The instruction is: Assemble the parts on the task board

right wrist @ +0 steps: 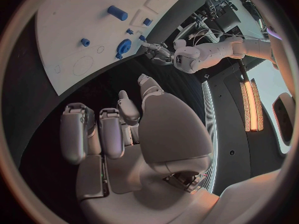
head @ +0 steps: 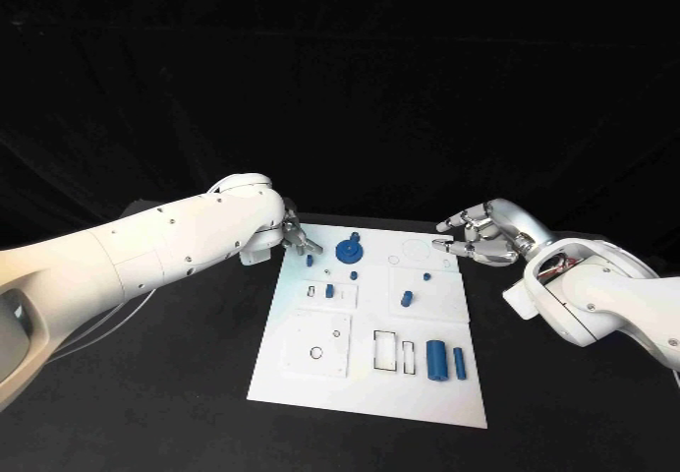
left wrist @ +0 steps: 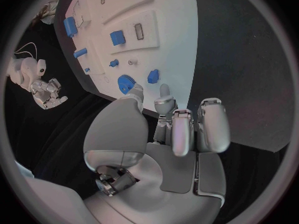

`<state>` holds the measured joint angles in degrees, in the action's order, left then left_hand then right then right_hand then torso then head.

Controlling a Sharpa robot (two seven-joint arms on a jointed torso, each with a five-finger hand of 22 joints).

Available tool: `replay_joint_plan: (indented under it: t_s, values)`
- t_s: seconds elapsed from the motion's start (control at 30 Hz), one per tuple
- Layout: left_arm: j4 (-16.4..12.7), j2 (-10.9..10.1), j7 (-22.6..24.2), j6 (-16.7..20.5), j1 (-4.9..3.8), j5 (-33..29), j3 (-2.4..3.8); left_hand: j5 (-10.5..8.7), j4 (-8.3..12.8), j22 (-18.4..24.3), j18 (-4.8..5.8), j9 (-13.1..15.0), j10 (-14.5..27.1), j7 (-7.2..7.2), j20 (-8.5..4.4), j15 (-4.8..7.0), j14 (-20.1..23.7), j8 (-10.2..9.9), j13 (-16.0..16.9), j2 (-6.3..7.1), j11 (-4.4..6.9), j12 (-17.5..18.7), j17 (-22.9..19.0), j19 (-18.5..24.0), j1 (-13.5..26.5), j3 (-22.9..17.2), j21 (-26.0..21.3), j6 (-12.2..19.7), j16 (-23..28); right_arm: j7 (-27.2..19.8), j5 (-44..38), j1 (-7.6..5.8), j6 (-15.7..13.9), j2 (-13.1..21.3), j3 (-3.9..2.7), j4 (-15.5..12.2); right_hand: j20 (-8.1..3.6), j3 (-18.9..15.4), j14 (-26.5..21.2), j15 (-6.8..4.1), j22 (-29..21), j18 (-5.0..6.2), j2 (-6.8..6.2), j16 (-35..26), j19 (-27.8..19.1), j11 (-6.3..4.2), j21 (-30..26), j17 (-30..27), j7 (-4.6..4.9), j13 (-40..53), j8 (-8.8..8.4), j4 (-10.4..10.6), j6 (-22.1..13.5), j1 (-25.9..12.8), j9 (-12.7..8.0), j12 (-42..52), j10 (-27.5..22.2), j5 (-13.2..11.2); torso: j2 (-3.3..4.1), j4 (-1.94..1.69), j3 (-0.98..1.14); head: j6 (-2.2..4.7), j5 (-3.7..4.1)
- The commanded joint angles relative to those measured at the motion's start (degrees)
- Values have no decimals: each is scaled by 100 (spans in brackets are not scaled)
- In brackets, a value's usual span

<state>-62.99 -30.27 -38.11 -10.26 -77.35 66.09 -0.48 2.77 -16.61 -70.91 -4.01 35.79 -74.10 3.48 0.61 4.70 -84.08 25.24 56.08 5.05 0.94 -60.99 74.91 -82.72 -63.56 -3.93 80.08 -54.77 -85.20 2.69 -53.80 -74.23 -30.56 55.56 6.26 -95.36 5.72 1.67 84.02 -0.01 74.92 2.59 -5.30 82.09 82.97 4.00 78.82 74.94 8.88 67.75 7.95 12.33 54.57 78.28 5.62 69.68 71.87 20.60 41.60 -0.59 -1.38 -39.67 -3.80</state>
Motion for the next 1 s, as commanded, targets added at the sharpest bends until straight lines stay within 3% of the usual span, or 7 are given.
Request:
replay_joint_plan:
  t_s: [0.03,1.0]
  values:
    - [-10,27,124,-112,7,-23,2,17,-3,-13,17,-12,18,8,33,-37,-421,-34,12,-22,-25,-4,935,2,-58,32,-7,22,31,-7,-61,4,61,-9,0,-1,2,-25,281,-45,692,47,-4,-38,-43,-18,-34,198,-21,2,25,8,20,5,9,-23,-20,-28,-4,-3,-1,-13,12]
    - [79,61,69,-319,20,-57,-1,18,51,-64,22,-141,-6,-9,48,-36,-423,-85,38,-220,-14,-67,940,-15,-372,76,17,-141,28,-5,-61,4,74,-24,0,-1,1,-32,282,-46,691,47,15,-40,-42,-18,-39,198,-21,4,30,23,18,-3,9,-19,-15,-9,-2,-4,-2,-44,24]
